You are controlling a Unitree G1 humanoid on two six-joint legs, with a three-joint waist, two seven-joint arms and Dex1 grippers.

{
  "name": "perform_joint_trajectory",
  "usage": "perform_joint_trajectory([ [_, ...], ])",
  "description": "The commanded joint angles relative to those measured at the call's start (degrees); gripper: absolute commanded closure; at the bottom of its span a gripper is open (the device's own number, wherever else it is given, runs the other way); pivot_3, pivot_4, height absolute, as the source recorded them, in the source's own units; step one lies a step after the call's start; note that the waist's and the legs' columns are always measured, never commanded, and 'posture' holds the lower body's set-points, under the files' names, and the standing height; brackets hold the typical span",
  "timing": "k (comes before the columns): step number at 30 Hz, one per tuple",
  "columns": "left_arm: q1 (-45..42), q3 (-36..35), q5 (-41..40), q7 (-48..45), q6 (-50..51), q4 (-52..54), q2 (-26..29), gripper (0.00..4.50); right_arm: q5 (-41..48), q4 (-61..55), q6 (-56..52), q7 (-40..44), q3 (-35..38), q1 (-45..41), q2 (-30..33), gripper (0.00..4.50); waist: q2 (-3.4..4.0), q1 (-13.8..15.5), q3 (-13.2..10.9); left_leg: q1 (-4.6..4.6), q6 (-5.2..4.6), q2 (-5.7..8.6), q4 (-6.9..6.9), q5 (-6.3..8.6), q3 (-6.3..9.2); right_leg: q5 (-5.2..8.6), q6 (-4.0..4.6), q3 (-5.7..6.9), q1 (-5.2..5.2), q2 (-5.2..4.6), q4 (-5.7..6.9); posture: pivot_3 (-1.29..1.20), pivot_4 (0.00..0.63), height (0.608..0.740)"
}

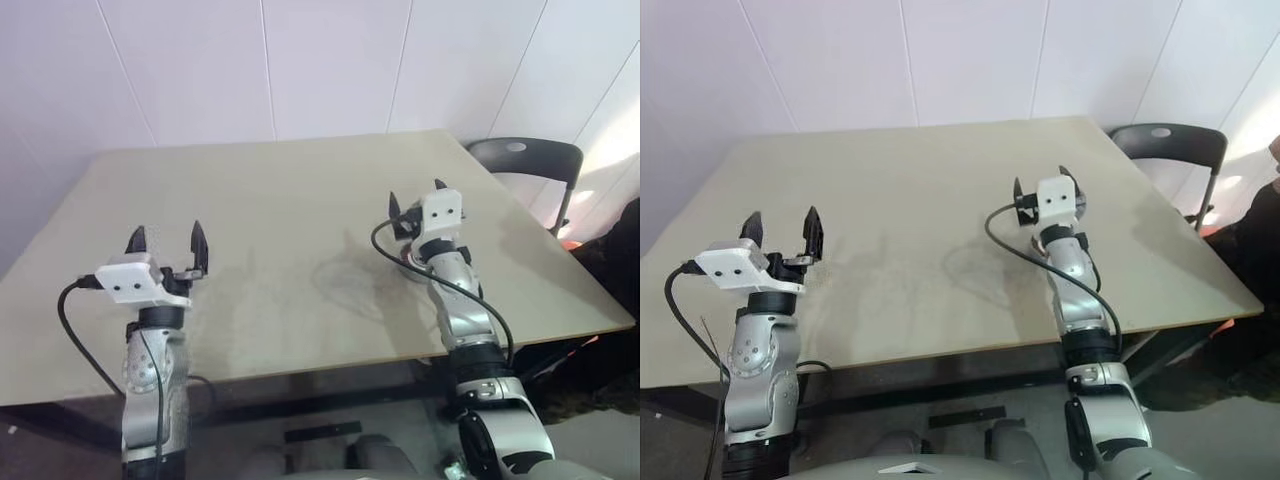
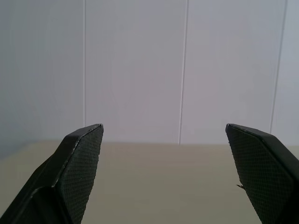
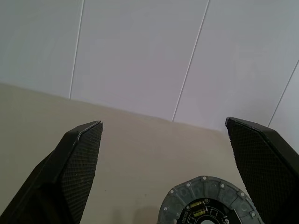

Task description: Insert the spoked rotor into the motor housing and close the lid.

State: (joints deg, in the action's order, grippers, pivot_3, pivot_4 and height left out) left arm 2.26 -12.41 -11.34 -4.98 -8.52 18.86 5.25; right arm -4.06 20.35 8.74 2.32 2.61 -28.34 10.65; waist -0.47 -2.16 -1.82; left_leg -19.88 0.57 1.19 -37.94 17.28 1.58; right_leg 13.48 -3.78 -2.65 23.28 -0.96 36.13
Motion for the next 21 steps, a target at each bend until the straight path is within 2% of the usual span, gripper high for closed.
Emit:
perform_joint_trajectory([
  [1,-0.9,0.0,-0.8,-1.0,-1.7,-0.4,0.3,0.04,-0.4,-1.8,2.6,0.3,-0.8,-2.1,-0.1,0.06,0.01,-0.1,0.0,0.0,0.0,0.0,0.0,0.0,0.0,0.0,-0.01,0.0,0.0,0.0,0.0,0.0,0.0,0.74],
  [9,-2.5,-0.5,-4.7,0.8,3.8,-1.3,-1.6,0.04,-0.2,-1.2,2.1,-0.2,-0.6,-2.5,0.0,0.06,0.01,-0.1,0.0,0.02,0.0,-0.01,-0.01,0.0,0.0,-0.02,-0.05,-0.01,-0.03,0.04,0.0,0.0,0.0,0.74],
  [21,-2.8,-0.7,-6.5,2.0,6.2,-0.6,-2.8,0.04,-0.8,-1.4,1.5,-0.8,-1.4,-1.9,-0.3,0.06,0.0,-0.2,0.0,0.03,-0.01,-0.02,0.0,0.0,0.0,-0.02,-0.05,-0.02,-0.03,0.05,0.0,0.0,0.0,0.74],
])
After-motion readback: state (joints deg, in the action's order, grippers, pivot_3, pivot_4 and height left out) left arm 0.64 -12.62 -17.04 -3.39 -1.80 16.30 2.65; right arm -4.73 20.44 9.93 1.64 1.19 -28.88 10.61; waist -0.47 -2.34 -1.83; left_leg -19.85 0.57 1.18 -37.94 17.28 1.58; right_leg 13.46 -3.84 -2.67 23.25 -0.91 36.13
